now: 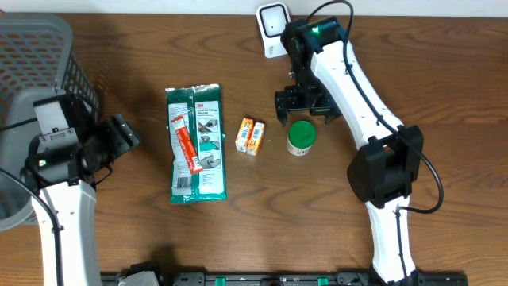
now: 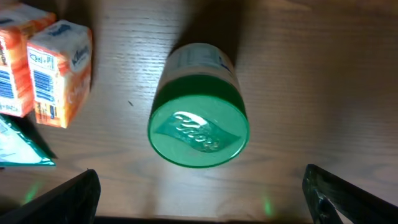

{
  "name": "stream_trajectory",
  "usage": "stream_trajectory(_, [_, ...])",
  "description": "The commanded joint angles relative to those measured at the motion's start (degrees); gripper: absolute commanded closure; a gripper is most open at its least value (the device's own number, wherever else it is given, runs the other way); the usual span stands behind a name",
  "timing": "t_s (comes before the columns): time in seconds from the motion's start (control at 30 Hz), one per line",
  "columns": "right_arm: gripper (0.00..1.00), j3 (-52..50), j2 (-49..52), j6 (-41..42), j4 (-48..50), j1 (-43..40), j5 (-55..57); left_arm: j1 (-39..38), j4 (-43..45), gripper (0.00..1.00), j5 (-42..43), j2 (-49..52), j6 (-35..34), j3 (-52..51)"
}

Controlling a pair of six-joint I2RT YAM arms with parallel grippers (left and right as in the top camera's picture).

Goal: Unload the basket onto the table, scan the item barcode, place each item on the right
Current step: 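Carry the jar toward the white scanner with the right gripper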

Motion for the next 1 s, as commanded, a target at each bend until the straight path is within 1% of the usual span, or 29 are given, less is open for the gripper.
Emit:
stream_trajectory(0.0, [0.01,0.13,-3.19,0.92,-0.09,1.01,1.27,0.09,-0.13,0.14,0.28,0.15,0.31,0.72])
stream_trajectory(0.4, [0.01,-1.16,-9.40,-0.39,-0.09,4.70,0.90,0.09,-0.13,0.14,0.28,0.15,0.31,0.72])
stream_trajectory(0.73, [0.01,-3.63,-17.90,0.72,-0.07,5.86,5.40,0.09,-0.13,0.14,0.28,0.15,0.33,0.72])
stream_trajectory(0.87, [0.01,-6.49,-18.88,0.72,0.15,5.64,6.36,0.09,-0.13,0.14,0.28,0.15,0.31,0.72])
stream_trajectory(0.97, [0.01,-10.91,-18.91,1.66,2.64,5.16,8.87,0.09,-0.13,0.13,0.28,0.15,0.31,0.72])
